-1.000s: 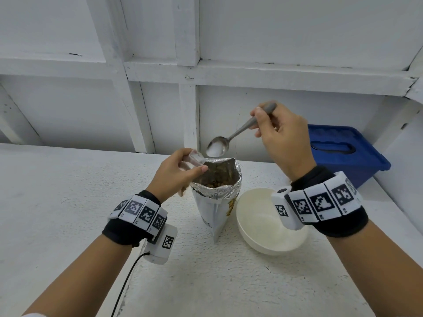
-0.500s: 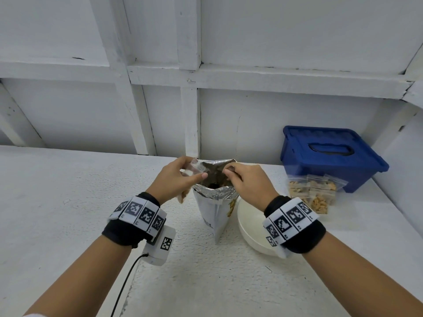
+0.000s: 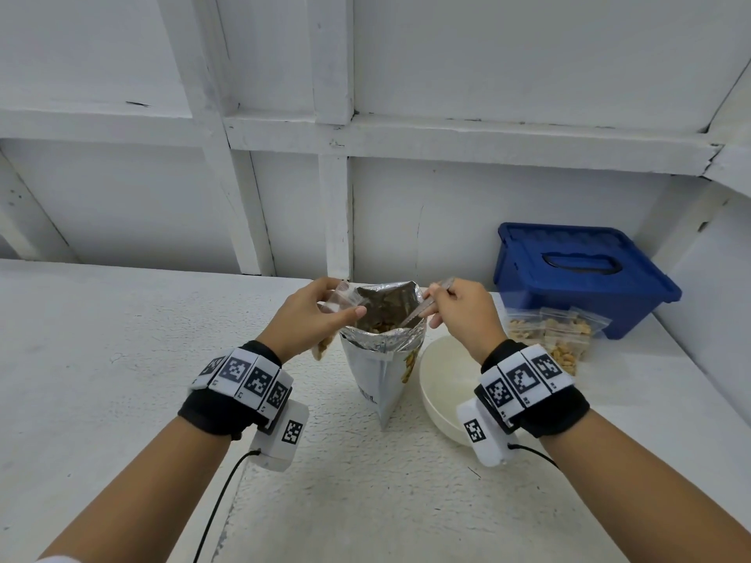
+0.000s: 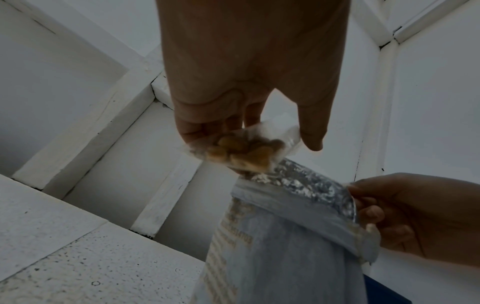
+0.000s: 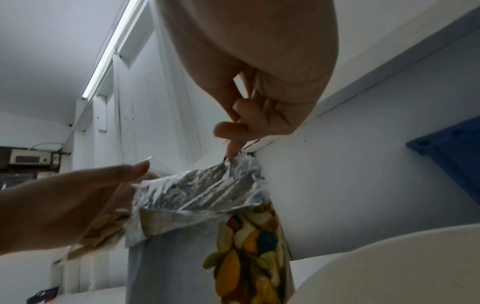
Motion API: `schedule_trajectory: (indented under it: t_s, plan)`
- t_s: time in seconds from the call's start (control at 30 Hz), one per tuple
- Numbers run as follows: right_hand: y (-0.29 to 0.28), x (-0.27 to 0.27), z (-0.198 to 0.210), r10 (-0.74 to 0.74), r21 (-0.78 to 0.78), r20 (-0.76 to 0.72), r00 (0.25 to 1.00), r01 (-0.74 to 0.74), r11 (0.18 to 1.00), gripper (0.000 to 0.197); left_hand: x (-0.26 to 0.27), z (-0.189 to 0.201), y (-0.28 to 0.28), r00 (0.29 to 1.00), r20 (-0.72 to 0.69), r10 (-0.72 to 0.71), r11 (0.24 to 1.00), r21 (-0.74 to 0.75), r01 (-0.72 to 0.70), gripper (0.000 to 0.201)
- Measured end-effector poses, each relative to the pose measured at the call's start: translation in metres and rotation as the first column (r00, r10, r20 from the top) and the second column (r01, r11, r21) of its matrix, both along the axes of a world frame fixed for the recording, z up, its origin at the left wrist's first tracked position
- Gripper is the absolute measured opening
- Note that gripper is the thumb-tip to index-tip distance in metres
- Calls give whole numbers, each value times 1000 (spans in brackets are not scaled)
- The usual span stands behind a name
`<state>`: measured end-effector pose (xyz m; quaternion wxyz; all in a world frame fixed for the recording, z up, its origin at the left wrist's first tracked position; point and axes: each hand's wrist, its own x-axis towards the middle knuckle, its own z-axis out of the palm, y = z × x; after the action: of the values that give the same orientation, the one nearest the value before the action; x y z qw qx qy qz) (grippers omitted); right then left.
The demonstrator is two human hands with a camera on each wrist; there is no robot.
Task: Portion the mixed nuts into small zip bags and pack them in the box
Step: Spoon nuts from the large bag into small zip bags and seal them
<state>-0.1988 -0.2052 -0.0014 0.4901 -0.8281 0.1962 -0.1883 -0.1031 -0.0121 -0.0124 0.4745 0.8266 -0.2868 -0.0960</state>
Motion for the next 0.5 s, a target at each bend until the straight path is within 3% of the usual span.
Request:
schedule_trajectory:
  t_s: [0.23,0.3,0.5]
  plan:
    - [-13,-6,2,-134,273,19,991,123,954,25,-2,7,1,999,23,-22,999,40,21,41]
    - [-15,-8,3,-154,307,29,988,137,942,24,0,9,2,998,54,-19,998,63,15,39]
    - [-26,-10,13,-202,320,71,977,169,932,23,2,17,2,986,162,-49,978,207,14,60]
